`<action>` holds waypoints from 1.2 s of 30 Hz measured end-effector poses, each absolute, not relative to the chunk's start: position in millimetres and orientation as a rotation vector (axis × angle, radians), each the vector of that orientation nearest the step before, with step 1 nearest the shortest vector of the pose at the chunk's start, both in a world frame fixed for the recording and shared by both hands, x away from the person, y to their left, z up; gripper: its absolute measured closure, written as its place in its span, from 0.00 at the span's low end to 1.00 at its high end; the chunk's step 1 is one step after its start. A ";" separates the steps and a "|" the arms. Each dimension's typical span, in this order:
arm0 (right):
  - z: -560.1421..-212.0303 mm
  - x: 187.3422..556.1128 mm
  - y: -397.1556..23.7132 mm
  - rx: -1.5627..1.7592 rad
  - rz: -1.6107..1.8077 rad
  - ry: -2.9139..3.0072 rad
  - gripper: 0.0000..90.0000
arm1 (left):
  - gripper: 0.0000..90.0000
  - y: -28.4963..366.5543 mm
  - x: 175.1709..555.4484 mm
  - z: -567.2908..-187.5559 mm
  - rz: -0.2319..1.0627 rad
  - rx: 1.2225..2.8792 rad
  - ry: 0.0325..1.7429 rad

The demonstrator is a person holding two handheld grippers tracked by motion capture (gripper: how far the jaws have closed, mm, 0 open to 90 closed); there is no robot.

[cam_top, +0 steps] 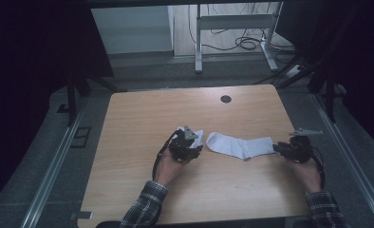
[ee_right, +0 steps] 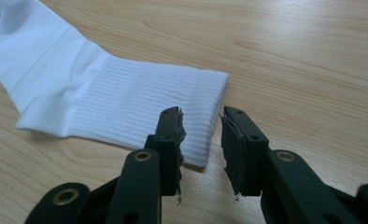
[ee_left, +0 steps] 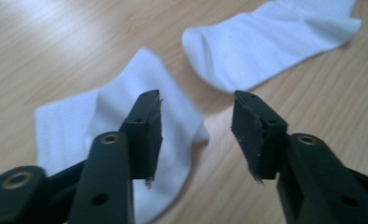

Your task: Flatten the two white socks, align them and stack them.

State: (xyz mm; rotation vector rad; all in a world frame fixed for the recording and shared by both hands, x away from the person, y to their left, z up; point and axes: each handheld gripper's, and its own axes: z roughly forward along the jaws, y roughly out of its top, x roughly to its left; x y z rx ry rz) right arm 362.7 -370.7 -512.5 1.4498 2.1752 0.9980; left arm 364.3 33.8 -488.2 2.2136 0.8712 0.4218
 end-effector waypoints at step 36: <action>-520.6 367.1 -351.9 1.398 0.878 2.254 0.94 | 0.95 -6.8 397.3 -515.7 0.437 2.206 0.975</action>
